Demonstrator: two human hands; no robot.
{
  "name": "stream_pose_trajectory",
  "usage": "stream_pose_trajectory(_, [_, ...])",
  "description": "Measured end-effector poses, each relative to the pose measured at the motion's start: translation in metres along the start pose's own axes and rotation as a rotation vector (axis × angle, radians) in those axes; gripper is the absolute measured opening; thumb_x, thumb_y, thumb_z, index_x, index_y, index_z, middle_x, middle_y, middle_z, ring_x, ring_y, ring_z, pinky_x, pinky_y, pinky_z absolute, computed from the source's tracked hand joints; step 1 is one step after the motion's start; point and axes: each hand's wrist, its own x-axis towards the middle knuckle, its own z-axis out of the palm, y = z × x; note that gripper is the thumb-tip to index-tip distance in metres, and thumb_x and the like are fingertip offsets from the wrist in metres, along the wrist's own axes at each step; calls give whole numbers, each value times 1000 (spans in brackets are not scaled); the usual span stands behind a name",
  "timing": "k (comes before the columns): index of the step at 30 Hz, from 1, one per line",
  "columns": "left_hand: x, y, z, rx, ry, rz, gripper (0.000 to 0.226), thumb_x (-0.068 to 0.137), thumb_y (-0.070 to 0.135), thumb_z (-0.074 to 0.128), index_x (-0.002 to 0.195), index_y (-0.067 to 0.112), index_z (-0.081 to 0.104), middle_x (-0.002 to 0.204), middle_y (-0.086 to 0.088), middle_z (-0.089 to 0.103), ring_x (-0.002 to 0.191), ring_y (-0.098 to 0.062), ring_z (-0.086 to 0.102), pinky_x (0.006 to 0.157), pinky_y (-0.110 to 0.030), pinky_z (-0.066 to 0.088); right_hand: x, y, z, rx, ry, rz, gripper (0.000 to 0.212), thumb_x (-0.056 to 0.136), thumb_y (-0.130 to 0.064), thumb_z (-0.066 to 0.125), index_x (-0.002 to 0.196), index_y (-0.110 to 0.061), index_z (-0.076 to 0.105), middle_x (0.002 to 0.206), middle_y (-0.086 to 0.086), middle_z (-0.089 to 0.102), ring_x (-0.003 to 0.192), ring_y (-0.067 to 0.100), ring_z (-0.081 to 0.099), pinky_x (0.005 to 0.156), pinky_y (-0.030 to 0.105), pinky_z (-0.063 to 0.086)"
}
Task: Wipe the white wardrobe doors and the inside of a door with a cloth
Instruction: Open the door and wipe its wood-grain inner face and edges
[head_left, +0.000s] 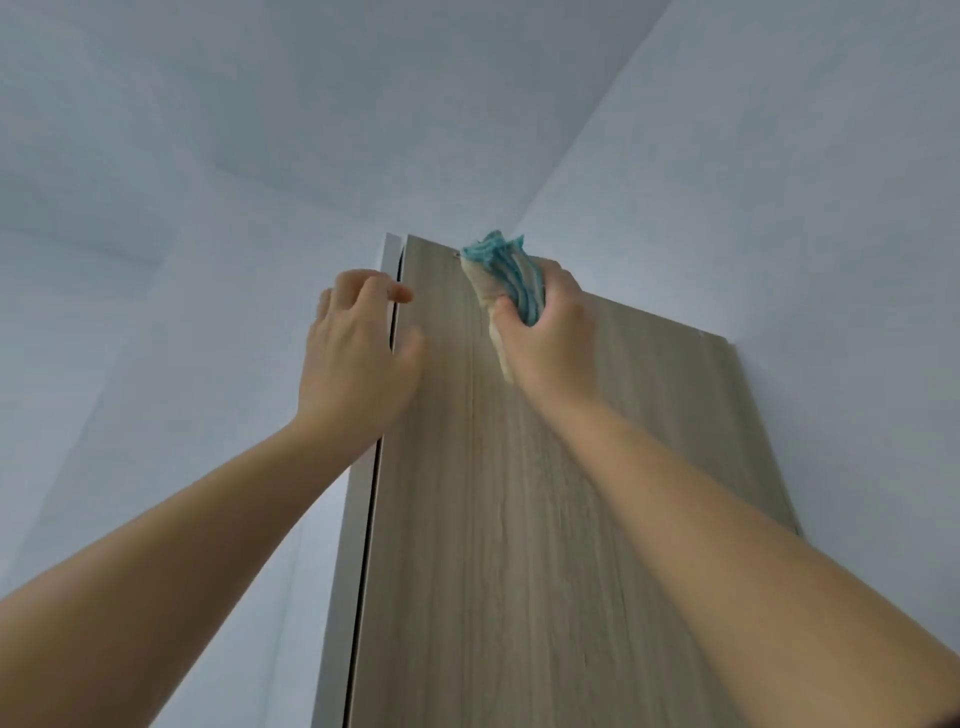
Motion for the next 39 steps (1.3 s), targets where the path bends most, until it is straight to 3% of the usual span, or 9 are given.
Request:
stream_pose_trajectory(7, [30, -39, 15, -165, -200, -196, 62, 101, 24, 39, 156, 17, 12, 163, 6, 13, 149, -9, 9, 121, -30, 11, 62, 0, 78, -238, -87, -250, 36, 90, -16, 56, 126, -14, 59, 104, 2, 52, 96, 20, 54, 75, 27, 41])
stream_pose_trajectory(9, [31, -41, 20, -237, -236, -209, 54, 102, 23, 34, 154, 20, 18, 161, 6, 19, 149, -9, 11, 118, -29, 16, 63, 5, 91, -289, -128, -300, 32, 89, -14, 56, 121, -12, 63, 97, 0, 44, 93, 22, 51, 71, 28, 39])
stream_pose_trajectory(11, [29, -40, 28, -277, -225, -215, 31, 102, 19, 29, 130, 22, 40, 139, 4, 44, 136, -18, 35, 97, -31, 32, 63, 11, 96, -336, -87, -351, 32, 89, -12, 56, 119, -10, 65, 95, -1, 39, 90, 21, 48, 69, 26, 35])
stream_pose_trajectory(14, [28, -40, 32, -191, -152, -159, 25, 100, 18, 27, 118, 10, 43, 124, -6, 54, 122, -27, 46, 86, -36, 37, 67, 16, 95, -382, -43, -379, 36, 89, -11, 55, 124, -14, 64, 96, -1, 38, 89, 18, 46, 70, 24, 35])
stream_pose_trajectory(18, [27, -40, 32, -55, -145, -76, 35, 101, 22, 26, 133, 12, 37, 134, -6, 49, 137, -31, 35, 101, -46, 37, 77, 30, 83, -405, -36, -342, 38, 91, -10, 52, 128, -17, 62, 97, -1, 38, 89, 15, 43, 71, 24, 34])
stream_pose_trajectory(21, [27, -40, 32, 111, -143, -9, 52, 104, 24, 22, 155, 18, 12, 160, -1, 23, 150, -21, 12, 118, -47, 23, 83, 52, 64, -429, -25, -310, 38, 92, -10, 52, 129, -17, 61, 99, 0, 39, 89, 16, 45, 71, 24, 34])
stream_pose_trajectory(25, [25, -36, 30, 229, -127, 37, 43, 104, 21, 22, 147, 24, 29, 157, 1, 26, 150, -19, 13, 114, -46, 29, 87, 87, 35, -438, -4, -231, 38, 91, -9, 51, 128, -15, 61, 104, 5, 43, 97, 25, 51, 75, 26, 35])
stream_pose_trajectory(30, [20, -18, 33, 321, -97, -63, 51, 103, 12, 25, 151, 29, 24, 162, 2, 16, 150, -16, 9, 115, -42, 22, 95, 151, -18, -513, 26, -107, 40, 91, -9, 50, 131, -9, 58, 116, 15, 48, 102, 31, 52, 78, 27, 35])
stream_pose_trajectory(39, [13, -2, 41, 406, 10, -129, 55, 94, 3, 32, 145, 23, 34, 139, -6, 43, 133, -25, 36, 101, -43, 34, 103, 230, -84, -643, 79, 124, 37, 94, -13, 49, 130, -6, 56, 124, 20, 45, 108, 40, 51, 86, 40, 43])
